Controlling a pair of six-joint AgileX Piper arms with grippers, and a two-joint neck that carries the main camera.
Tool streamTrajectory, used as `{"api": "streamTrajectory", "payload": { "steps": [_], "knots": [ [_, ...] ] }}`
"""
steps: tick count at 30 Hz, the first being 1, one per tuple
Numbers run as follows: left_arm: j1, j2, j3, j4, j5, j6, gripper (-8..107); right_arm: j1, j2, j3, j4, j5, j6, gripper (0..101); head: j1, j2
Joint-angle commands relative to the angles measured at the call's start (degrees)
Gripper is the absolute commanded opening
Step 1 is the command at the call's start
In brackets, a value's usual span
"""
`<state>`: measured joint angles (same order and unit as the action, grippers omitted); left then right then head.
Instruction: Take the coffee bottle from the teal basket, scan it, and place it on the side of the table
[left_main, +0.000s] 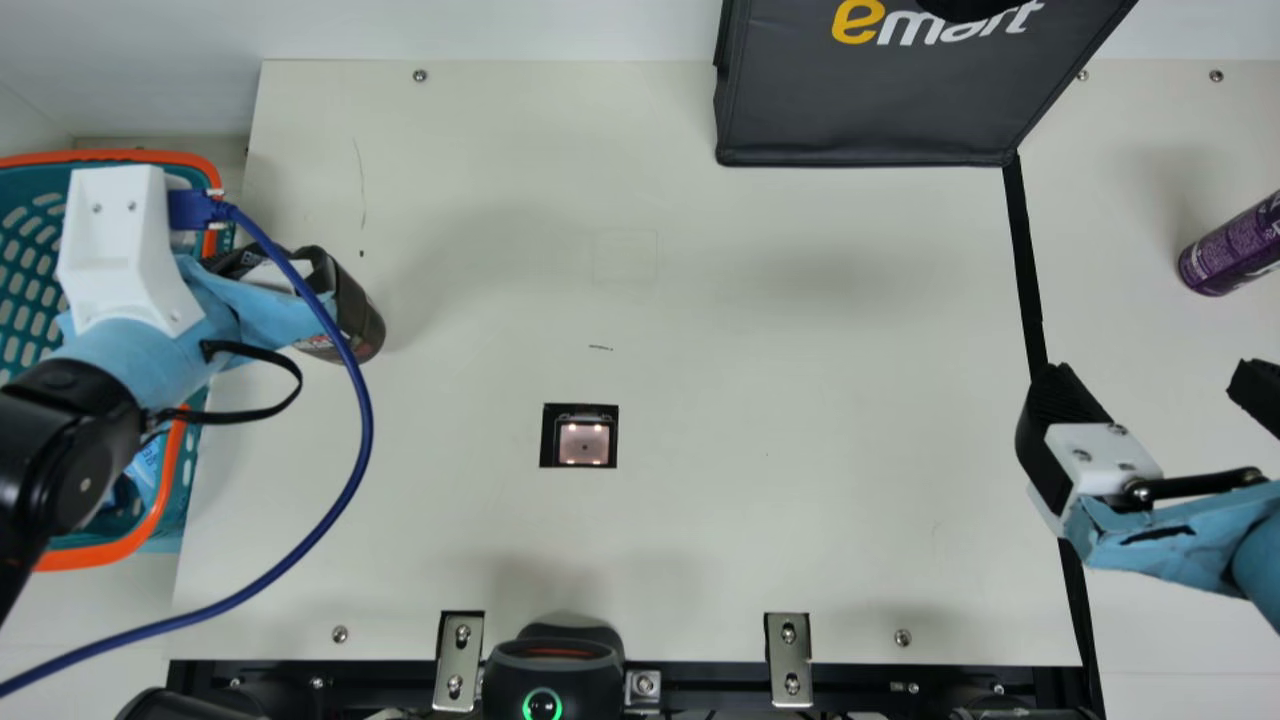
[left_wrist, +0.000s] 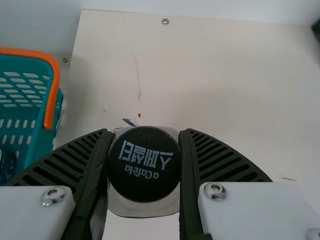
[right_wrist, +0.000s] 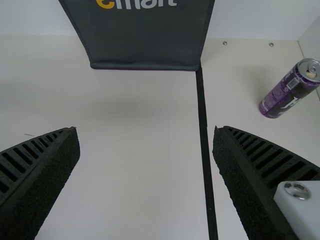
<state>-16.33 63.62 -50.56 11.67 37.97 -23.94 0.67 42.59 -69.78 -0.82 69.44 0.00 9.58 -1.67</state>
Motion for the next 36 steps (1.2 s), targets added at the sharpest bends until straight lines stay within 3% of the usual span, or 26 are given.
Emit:
{"api": "streamTrajectory", "payload": {
  "steps": [1, 11, 20, 36],
  "knots": [
    [-2.4, -1.1, -0.6, 0.4, 3.3, -1.2, -8, 0.0, 0.0, 0.0, 0.0, 0.0, 0.0, 95, -1.7, 0.1],
    [-14.1, -4.9, -3.4, 3.5, 13.6, -7.8, -8, 0.0, 0.0, 0.0, 0.0, 0.0, 0.0, 95, -1.7, 0.1],
    [-26.9, -5.9, -3.7, 6.9, 19.3, -16.2, -8, 0.0, 0.0, 0.0, 0.0, 0.0, 0.0, 95, -1.7, 0.1],
    [-47.6, -1.3, -6.3, 16.5, 26.5, -41.5, -8, 0.0, 0.0, 0.0, 0.0, 0.0, 0.0, 95, -1.7, 0.1]
  ]
}}
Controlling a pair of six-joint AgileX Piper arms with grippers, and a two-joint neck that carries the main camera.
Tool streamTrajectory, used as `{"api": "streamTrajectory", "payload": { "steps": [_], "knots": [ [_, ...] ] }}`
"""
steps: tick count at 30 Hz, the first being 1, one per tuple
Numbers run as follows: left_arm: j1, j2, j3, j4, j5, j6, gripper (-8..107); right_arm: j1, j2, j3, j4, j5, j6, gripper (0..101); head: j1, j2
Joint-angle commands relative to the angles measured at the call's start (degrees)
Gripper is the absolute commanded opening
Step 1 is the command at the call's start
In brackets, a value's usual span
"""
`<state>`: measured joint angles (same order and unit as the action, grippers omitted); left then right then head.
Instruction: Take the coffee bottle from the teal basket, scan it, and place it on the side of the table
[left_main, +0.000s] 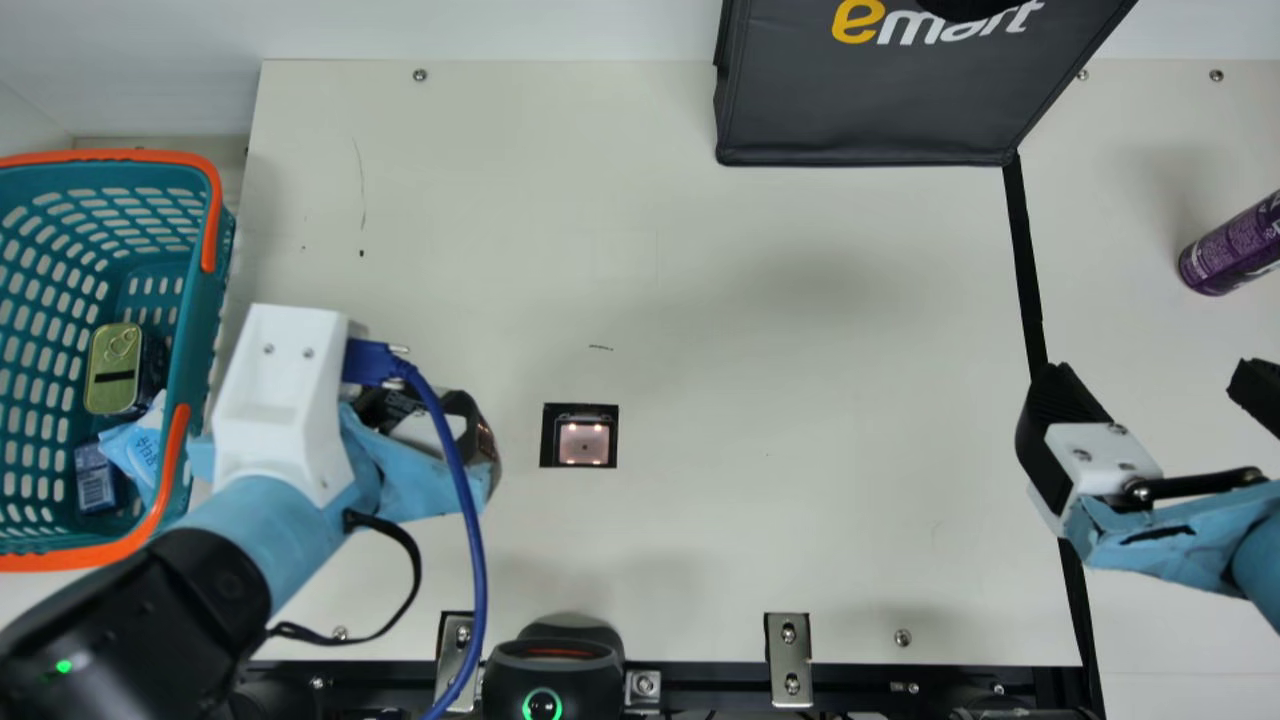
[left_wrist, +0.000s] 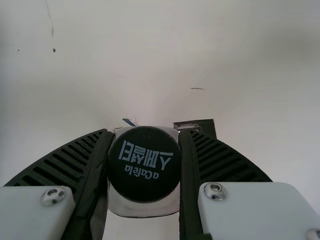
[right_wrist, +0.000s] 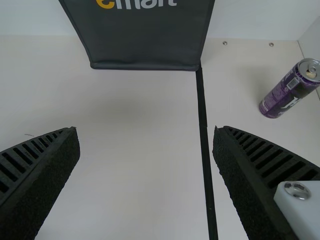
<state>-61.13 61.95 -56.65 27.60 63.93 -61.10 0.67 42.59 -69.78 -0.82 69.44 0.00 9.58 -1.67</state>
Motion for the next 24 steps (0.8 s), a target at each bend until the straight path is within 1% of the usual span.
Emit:
{"api": "streamTrajectory", "payload": {
  "steps": [1, 7, 13, 24],
  "knots": [
    [-3.9, 0.7, -0.4, 1.2, 1.0, -5.8, -8, 0.0, 0.0, 0.0, 0.0, 0.0, 0.0, 95, -1.7, 0.1],
    [-10.2, 2.9, -1.6, 4.0, 3.3, -14.2, -8, 0.0, 0.0, 0.0, 0.0, 0.0, 0.0, 95, -1.7, 0.1],
    [-15.0, 4.8, -2.4, 6.1, 5.2, -21.9, -8, 0.0, 0.0, 0.0, 0.0, 0.0, 0.0, 95, -1.7, 0.1],
    [-20.1, 7.6, -2.8, 8.0, 6.0, -31.7, -8, 0.0, 0.0, 0.0, 0.0, 0.0, 0.0, 95, -1.7, 0.1]
  ]
}}
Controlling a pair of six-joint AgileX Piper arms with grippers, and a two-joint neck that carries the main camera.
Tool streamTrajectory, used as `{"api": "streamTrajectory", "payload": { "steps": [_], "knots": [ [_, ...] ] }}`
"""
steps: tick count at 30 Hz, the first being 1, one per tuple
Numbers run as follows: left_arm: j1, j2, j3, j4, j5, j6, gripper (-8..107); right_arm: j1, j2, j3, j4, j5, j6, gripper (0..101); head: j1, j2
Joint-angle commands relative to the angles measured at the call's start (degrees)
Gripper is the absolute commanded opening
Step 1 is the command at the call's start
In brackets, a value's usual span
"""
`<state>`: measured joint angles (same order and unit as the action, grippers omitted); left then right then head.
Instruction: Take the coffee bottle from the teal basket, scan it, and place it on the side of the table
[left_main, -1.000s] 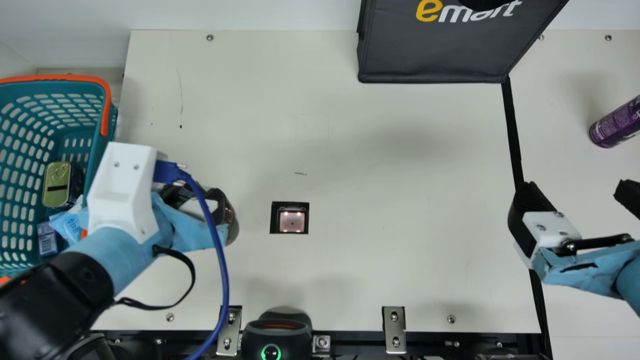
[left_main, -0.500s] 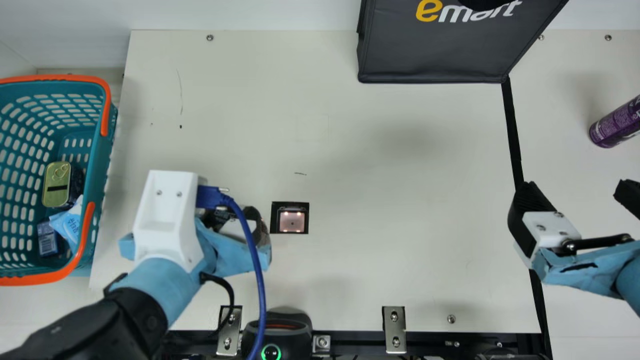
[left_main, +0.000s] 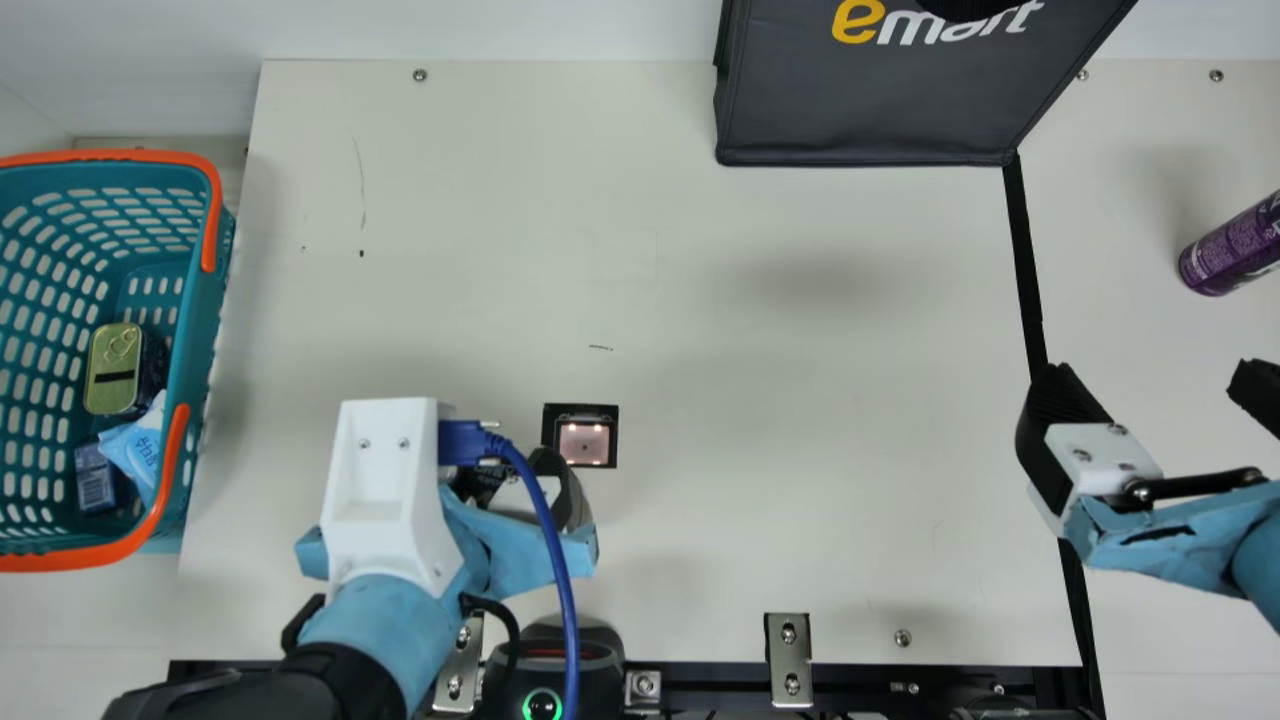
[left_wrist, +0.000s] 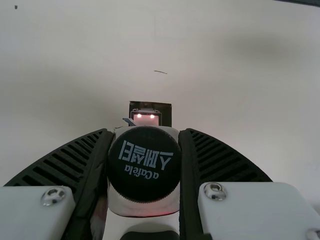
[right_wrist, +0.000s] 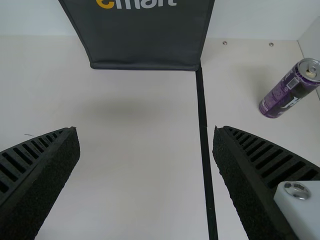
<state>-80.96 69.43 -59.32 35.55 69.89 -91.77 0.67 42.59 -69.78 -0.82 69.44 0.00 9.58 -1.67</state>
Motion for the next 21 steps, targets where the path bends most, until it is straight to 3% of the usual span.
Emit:
{"api": "streamTrajectory", "payload": {
  "steps": [1, 12, 21],
  "knots": [
    [-0.6, 0.3, -0.1, 0.2, 0.0, -1.7, -8, 0.0, 0.0, 0.0, 0.0, 0.0, 0.0, 95, -1.7, 0.1],
    [-2.9, 2.6, -0.9, 2.2, 0.0, -6.2, -8, 0.0, 0.0, 0.0, 0.0, 0.0, 0.0, 95, -1.7, 0.1],
    [-3.8, 2.5, -0.7, 2.9, 0.0, -2.9, -8, 0.0, 0.0, 0.0, 0.0, 0.0, 0.0, 95, -1.7, 0.1]
  ]
}}
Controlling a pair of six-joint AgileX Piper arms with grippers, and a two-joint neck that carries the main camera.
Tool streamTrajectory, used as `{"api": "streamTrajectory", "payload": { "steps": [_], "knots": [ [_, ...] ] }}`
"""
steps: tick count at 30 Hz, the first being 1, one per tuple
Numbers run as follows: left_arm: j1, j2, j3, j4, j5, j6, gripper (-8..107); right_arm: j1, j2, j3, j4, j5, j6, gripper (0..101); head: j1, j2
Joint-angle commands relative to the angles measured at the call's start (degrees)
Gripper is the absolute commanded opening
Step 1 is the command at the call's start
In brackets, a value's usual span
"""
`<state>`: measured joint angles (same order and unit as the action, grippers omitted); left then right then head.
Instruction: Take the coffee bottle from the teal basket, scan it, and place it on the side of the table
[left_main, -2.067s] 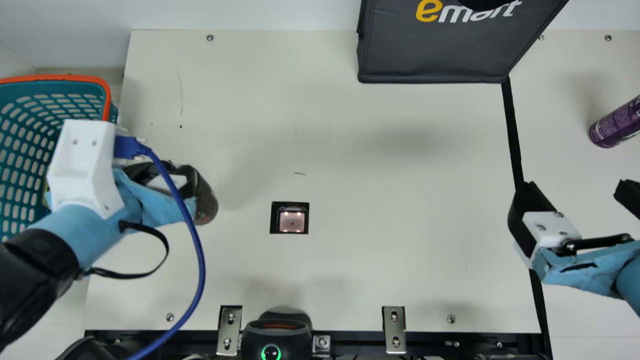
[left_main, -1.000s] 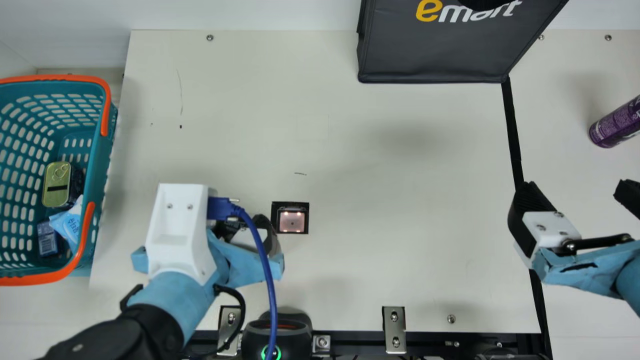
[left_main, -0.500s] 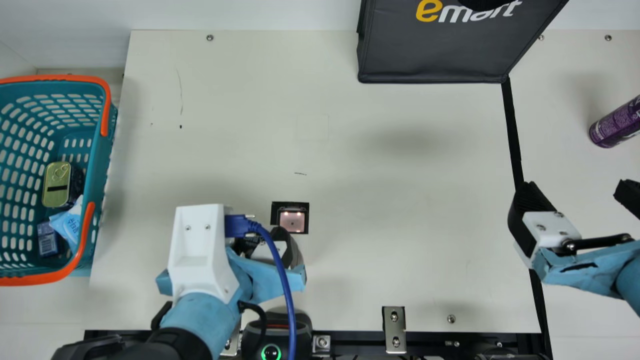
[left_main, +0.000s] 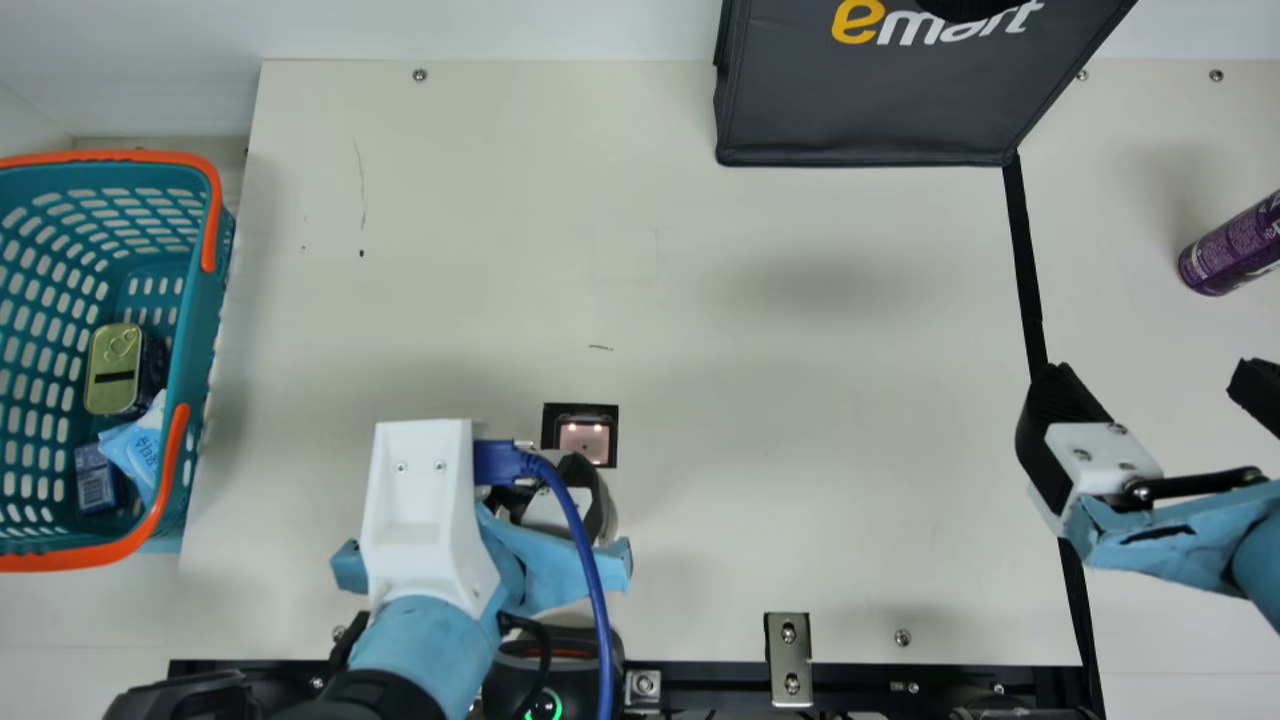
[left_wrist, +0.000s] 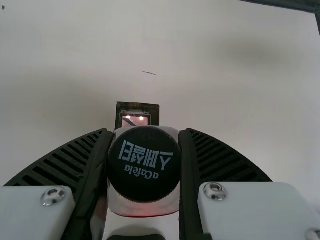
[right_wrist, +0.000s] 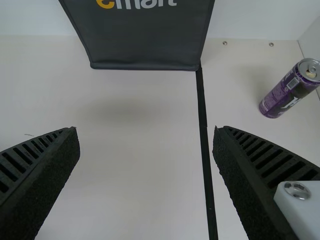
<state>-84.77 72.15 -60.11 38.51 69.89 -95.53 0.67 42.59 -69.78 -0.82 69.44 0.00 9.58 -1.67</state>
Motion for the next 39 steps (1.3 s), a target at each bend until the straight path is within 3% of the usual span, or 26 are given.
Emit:
{"api": "streamTrajectory", "payload": {
  "steps": [1, 7, 17, 29, 39],
  "knots": [
    [-0.1, -0.3, 0.1, -0.1, 0.0, 1.5, -8, 0.0, 0.0, 0.0, 0.0, 0.0, 0.0, 95, -1.7, 0.1],
    [1.0, -1.6, 0.8, -0.9, -1.4, 6.8, -8, 0.0, 0.0, 0.0, 0.0, 0.0, 0.0, 95, -1.7, 0.1],
    [6.8, -3.9, 2.5, -4.2, -8.4, 19.4, -8, 0.0, 0.0, 0.0, 0.0, 0.1, 0.0, 95, -1.7, 0.1],
    [16.4, -5.7, 2.9, -13.4, -17.6, 41.8, -8, 0.0, 0.0, 0.0, 0.0, 0.1, 0.0, 95, -1.7, 0.1],
    [24.2, -6.8, 3.2, -24.2, -22.2, 61.4, -8, 0.0, 0.0, 0.0, 0.0, 0.0, 0.0, 95, -1.7, 0.1]
  ]
}}
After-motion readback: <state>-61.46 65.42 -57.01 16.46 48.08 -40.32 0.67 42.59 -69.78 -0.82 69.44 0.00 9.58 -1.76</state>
